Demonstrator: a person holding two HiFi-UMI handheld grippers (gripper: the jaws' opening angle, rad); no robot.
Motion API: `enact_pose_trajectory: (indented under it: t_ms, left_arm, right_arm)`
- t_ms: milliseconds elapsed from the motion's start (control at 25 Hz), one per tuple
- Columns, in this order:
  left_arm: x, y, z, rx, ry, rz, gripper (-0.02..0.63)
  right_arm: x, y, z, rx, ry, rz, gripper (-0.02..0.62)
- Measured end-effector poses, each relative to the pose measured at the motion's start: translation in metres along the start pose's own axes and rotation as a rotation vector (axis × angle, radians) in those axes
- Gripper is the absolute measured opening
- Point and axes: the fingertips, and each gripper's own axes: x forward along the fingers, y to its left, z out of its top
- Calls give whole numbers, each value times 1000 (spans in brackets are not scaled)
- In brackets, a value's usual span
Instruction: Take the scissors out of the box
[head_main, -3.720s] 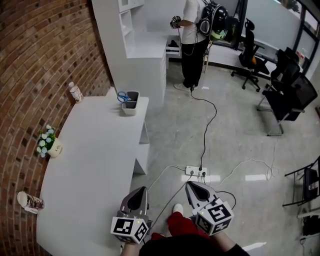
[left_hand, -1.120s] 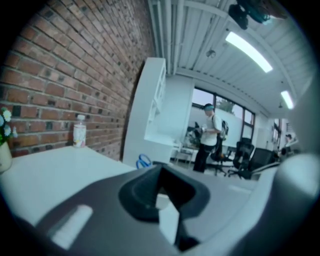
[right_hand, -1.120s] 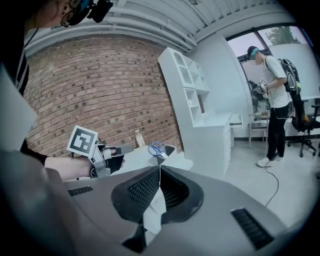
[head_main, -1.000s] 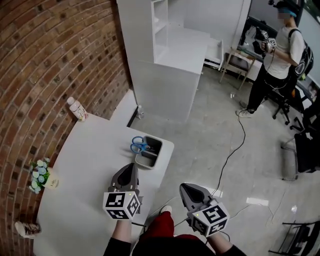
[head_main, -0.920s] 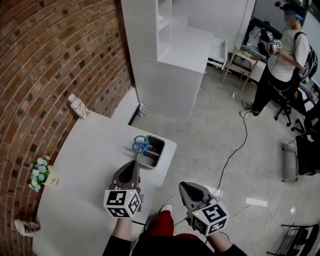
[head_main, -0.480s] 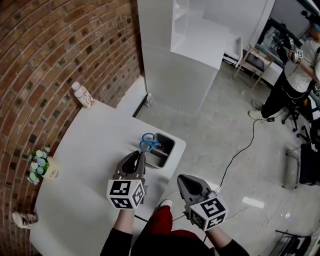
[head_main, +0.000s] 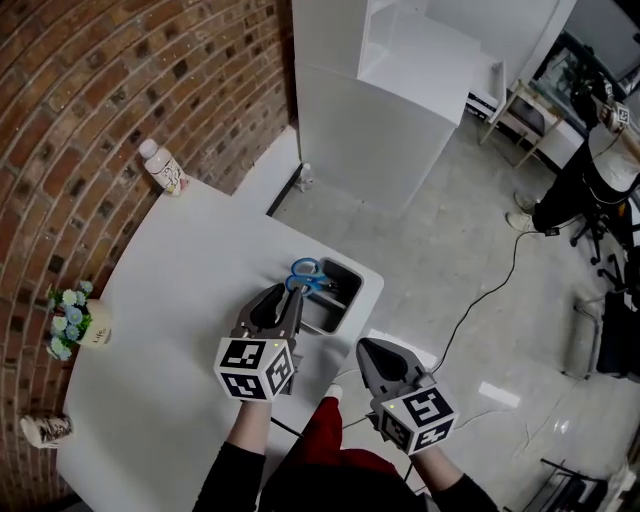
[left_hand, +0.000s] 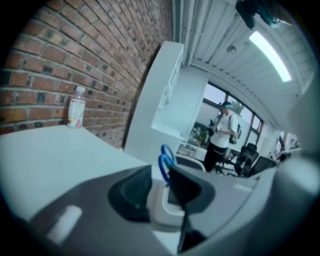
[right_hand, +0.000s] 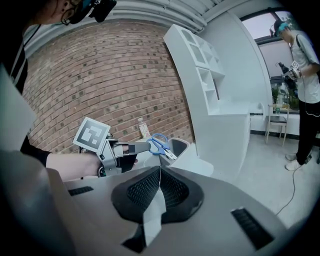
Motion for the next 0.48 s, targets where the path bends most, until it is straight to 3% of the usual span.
enact_pose_trajectory:
  t_ms: [480]
  left_arm:
    - [12, -2, 2, -39, -1, -40, 71]
  right_arm:
    - [5, -10, -9, 37, 25, -22, 8]
